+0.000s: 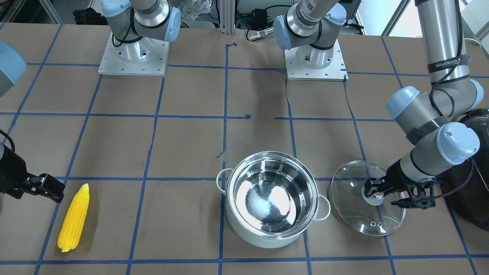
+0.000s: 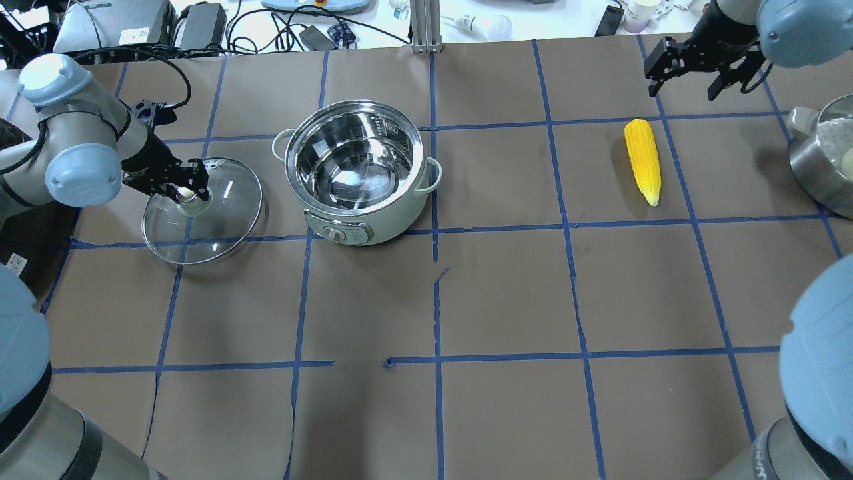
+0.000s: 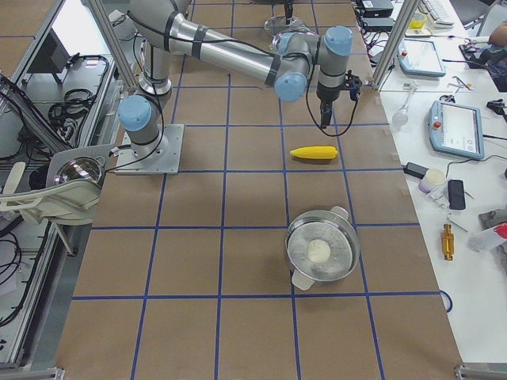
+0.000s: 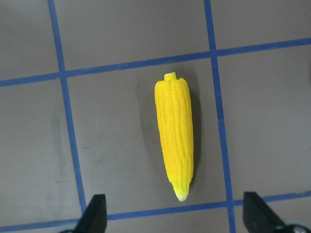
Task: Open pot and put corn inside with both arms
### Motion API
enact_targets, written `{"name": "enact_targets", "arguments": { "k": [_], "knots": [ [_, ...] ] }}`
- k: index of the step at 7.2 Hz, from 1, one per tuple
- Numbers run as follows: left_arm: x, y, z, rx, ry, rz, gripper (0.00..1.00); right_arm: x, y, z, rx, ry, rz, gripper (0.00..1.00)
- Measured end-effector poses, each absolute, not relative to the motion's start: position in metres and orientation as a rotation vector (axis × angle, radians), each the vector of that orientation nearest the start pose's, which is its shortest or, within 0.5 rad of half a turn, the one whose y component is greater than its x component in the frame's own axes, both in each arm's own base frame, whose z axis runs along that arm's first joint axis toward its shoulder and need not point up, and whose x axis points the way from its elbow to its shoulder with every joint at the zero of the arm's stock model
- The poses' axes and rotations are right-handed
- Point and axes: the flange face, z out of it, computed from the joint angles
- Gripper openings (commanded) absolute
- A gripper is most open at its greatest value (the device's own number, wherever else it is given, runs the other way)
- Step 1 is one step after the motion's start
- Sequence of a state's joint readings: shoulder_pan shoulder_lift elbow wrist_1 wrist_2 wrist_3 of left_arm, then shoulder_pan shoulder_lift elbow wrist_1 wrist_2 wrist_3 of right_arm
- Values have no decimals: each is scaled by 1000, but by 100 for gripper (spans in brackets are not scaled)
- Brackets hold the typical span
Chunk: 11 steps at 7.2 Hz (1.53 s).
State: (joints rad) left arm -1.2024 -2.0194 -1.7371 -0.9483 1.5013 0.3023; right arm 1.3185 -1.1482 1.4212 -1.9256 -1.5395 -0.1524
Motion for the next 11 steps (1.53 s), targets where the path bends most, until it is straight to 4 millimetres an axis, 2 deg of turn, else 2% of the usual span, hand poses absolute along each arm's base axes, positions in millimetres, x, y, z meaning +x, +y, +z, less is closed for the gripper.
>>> {"name": "enact_targets", "arguments": {
  "k": [2,3,4,5,6,7,9,10,11],
  "knots": [
    [85,-615,227,-107,3197,-70,100,-39,-691,295,132,3121,-97,99],
    [79,-616,239,-98,3189,-96,100,-40,-695,265,128,3120,-88,99],
    [66,-614,263,-82,3180,-127,100,-39,-695,235,127,3121,-76,98],
    [49,-608,294,-71,3174,-151,100,-39,-691,216,127,3121,-55,91],
    [27,-598,330,-69,3174,-163,100,-38,-688,204,127,3120,-32,51],
    [-2,-585,376,-78,3179,-154,100,-37,-685,198,127,3120,-17,17],
    [-63,-553,464,-120,3195,-88,100,-37,-684,195,128,3120,-8,11],
    [-93,-535,499,-108,3197,-83,100,-37,-684,194,128,3119,-5,8],
    [-118,-519,525,-89,3186,-110,100,-37,-684,194,128,3119,-6,8]
  ]
}}
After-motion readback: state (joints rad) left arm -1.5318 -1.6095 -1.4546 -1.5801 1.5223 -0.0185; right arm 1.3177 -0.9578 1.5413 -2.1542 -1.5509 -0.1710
